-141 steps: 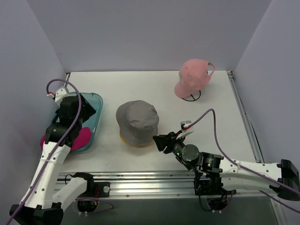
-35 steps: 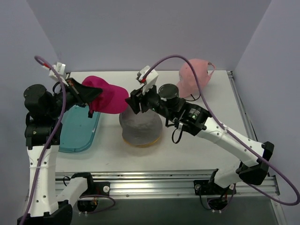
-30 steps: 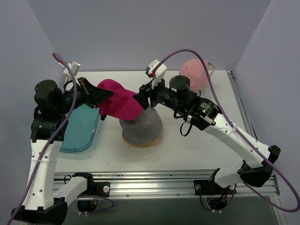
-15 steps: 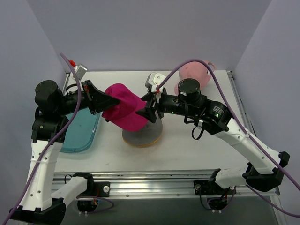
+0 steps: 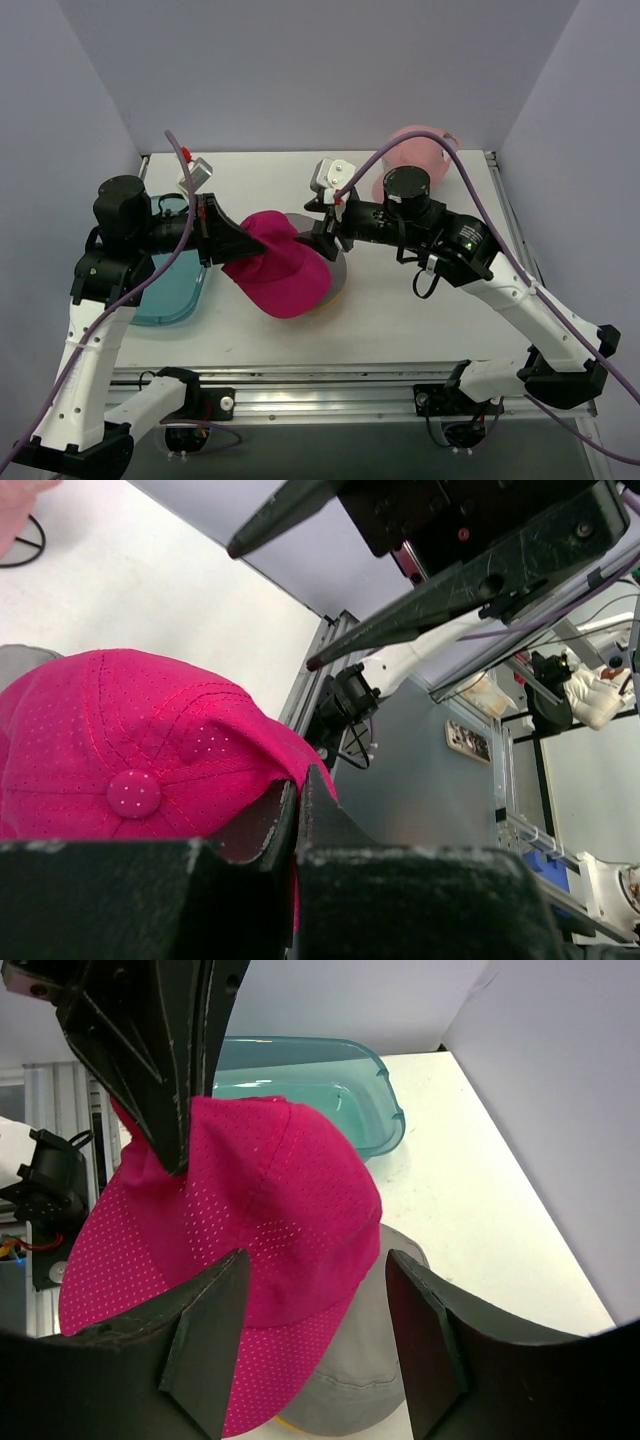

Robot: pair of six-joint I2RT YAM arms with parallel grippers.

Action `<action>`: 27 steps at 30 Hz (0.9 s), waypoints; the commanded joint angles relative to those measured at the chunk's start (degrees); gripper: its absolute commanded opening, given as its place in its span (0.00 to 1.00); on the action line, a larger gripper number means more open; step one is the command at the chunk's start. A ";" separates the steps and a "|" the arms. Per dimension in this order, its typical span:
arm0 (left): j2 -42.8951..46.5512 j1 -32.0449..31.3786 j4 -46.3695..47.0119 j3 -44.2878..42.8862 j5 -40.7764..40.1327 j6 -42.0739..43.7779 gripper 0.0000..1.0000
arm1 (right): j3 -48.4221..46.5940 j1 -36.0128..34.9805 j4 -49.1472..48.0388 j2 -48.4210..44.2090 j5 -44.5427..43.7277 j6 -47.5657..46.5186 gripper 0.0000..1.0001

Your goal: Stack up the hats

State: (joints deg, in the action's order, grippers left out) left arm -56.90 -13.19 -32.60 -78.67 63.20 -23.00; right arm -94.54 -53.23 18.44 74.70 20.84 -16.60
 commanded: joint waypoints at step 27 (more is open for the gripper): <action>-5.50 -6.15 -3.88 -4.82 -10.12 5.69 0.02 | 8.58 -0.03 -10.26 -4.64 -0.01 -0.98 0.00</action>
State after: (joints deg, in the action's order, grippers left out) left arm -62.13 -19.16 -39.66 -79.72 55.11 -15.92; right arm -85.95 -53.23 14.04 75.68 23.51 -19.35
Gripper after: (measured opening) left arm 0.044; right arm 0.002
